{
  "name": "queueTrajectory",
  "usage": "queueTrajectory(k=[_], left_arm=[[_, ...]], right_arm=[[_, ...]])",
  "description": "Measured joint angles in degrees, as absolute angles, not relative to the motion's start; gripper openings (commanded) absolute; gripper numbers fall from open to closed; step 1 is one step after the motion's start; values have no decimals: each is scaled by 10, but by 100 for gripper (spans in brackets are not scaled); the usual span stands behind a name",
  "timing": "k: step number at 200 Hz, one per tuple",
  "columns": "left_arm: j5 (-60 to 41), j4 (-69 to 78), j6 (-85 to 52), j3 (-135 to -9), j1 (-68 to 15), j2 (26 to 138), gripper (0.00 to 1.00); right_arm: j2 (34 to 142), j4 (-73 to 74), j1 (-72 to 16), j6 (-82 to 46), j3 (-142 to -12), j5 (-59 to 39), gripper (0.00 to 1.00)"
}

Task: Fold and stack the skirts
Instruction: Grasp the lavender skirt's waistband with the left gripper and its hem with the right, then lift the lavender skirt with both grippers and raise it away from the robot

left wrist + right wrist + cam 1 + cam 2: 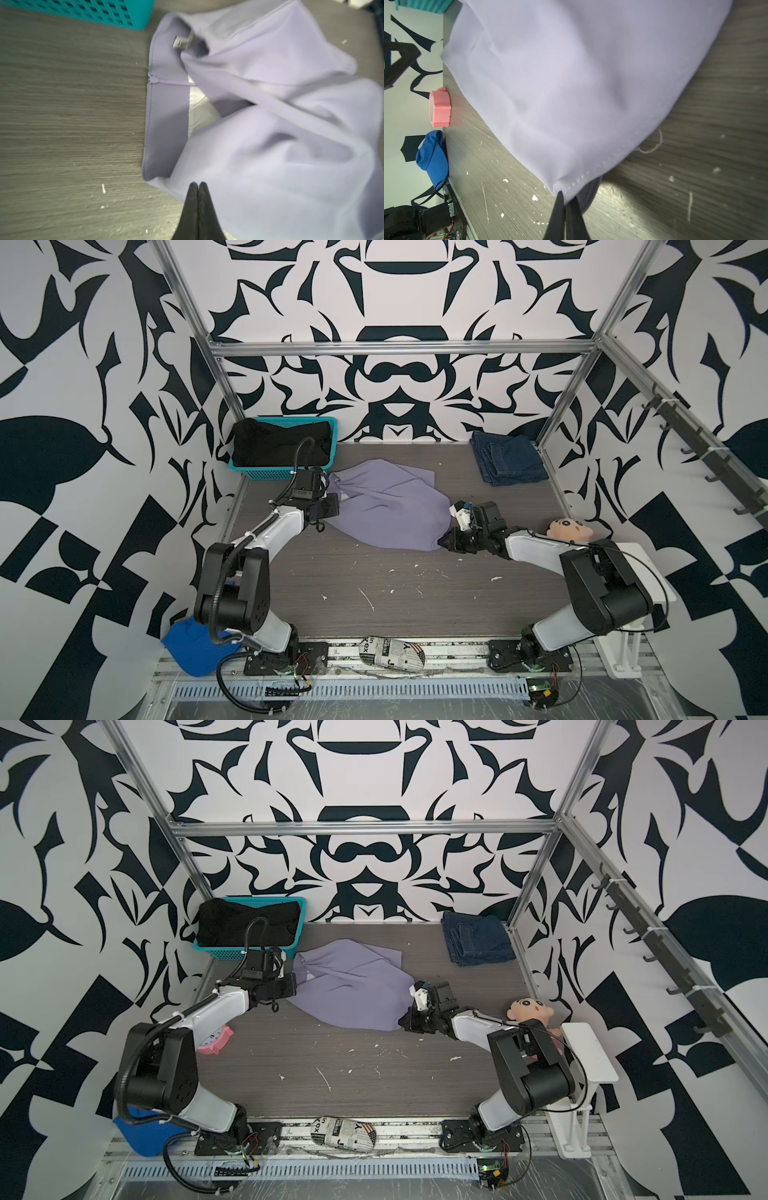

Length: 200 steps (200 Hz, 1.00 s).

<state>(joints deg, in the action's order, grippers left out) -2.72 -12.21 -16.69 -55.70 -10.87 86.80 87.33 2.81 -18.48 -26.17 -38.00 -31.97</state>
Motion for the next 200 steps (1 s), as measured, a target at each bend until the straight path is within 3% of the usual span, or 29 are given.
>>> queueTrajectory(k=[5, 16, 34, 41, 88, 108, 116, 126, 130, 160, 200], left_arm=[[-25, -123, -168, -557, -109, 857, 3], [-19, -125, -168, -557, -107, 836, 54], [-16, -128, -171, -557, -99, 825, 78], [-20, -131, -171, -558, -94, 829, 82], [-53, -206, -159, -632, -80, 971, 84], [-65, -224, -149, -646, -82, 1007, 81], [-69, -229, -146, -648, -83, 1014, 69], [-75, -236, -137, -653, -83, 1020, 39], [-77, -237, -137, -655, -83, 1022, 32], [-88, -241, -120, -666, -84, 1026, 2], [-92, -258, -120, -666, -86, 1013, 0]], right_arm=[[870, 28, -185, -262, -381, -320, 0], [865, 28, -185, -261, -385, -320, 0], [863, 29, -185, -259, -389, -320, 0], [863, 28, -185, -258, -389, -320, 0], [863, 28, -185, -258, -389, -320, 0], [863, 28, -185, -257, -389, -320, 0], [863, 28, -185, -257, -389, -320, 0], [863, 27, -185, -257, -389, -320, 0], [863, 27, -185, -257, -389, -320, 0], [863, 23, -185, -255, -389, -319, 0], [856, 4, -185, -253, -392, -317, 0]])
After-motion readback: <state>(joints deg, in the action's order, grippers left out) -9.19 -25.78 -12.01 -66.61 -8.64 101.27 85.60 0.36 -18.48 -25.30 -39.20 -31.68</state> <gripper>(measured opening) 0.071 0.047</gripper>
